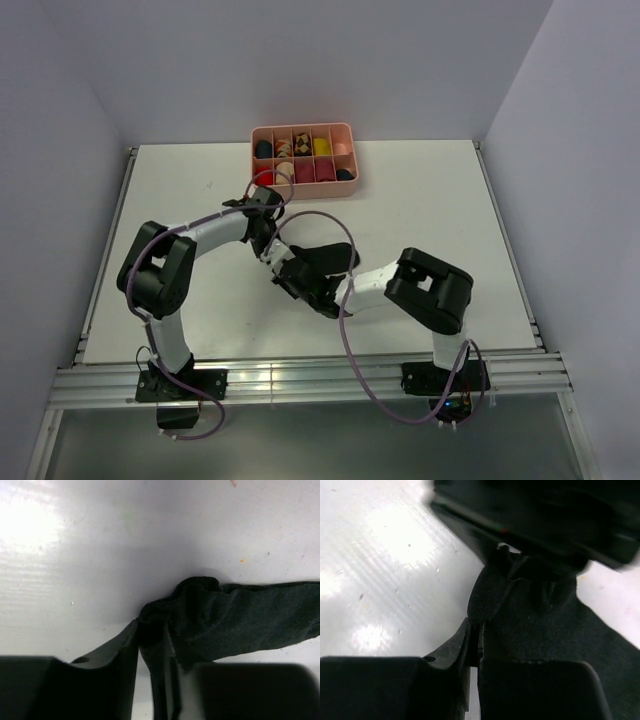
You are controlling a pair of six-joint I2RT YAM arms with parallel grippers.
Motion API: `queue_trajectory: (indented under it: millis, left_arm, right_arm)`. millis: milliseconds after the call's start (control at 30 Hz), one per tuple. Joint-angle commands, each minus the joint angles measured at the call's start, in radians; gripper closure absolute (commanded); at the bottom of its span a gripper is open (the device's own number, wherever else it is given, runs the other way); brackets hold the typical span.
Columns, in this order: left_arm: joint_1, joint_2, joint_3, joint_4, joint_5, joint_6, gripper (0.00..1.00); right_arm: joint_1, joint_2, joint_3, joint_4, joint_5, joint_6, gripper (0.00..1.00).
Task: Roll the socks
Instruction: Roll the sock at the center of the board.
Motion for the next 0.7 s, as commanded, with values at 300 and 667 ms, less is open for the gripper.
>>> queue_trajectory:
  millis: [300,667]
  left_arm:
    - [0.042,-0.263,-0.209,0.215,0.03,-0.203,0.37]
    - [0.001,-0.355,-0.348,0.318,0.042,-0.32,0.38]
  right_arm:
    - [-0.295,-0.079,-0.236,0.249,-0.866,0.526,1.0]
    - [-0.476,0.189,-0.396,0.948,-1.119,1.059,1.0]
